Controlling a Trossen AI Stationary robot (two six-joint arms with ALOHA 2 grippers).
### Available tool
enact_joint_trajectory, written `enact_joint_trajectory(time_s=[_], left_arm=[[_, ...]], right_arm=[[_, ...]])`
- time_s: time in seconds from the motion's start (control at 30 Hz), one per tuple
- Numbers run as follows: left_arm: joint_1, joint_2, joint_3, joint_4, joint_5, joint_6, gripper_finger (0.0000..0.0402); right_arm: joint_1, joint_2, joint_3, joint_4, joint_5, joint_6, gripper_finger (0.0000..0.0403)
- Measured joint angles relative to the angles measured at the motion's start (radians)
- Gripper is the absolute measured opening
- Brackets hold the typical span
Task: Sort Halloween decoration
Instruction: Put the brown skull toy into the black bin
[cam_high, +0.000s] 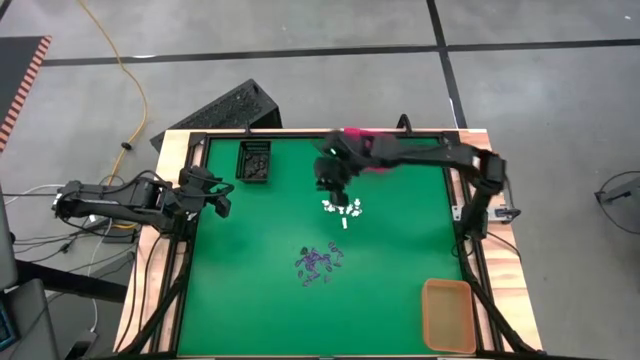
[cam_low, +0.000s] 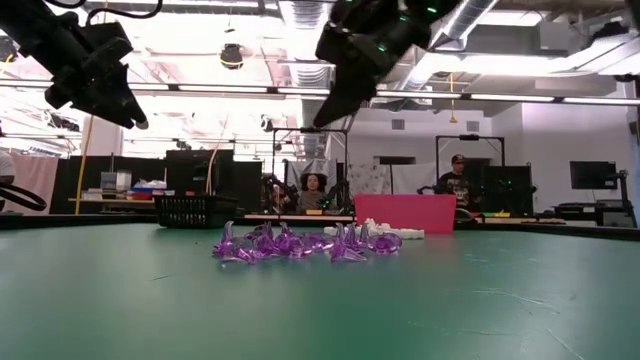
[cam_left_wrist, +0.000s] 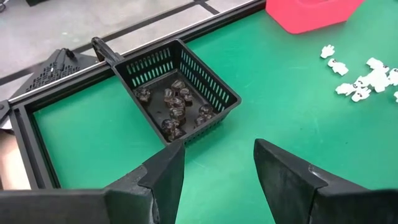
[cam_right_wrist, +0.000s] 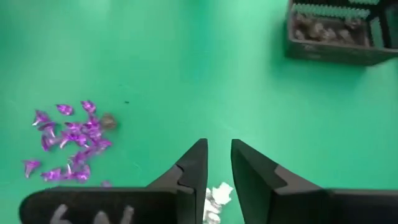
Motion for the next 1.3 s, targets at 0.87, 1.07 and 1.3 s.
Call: enact_joint_trajectory(time_s=[0.87, 1.07, 1.3], left_arm=[[0.000, 0.000, 0.000, -0.005, 0.044, -0.059, 0.0183], [0.000, 0.000, 0.000, -0.005, 0.044, -0.065, 0.0183], [0.000, 0.000, 0.000, -0.005, 0.054, -0.060, 0.0183]], right_arm=[[0.226, 0.232, -0.229, 0.653, -0.115, 0.033, 0.0216], [0.247, 0.308, -0.175, 0.653, -0.135, 0.040, 0.0218], [0.250, 0.310, -0.172, 0.627, -0.134, 0.036, 0.0211]])
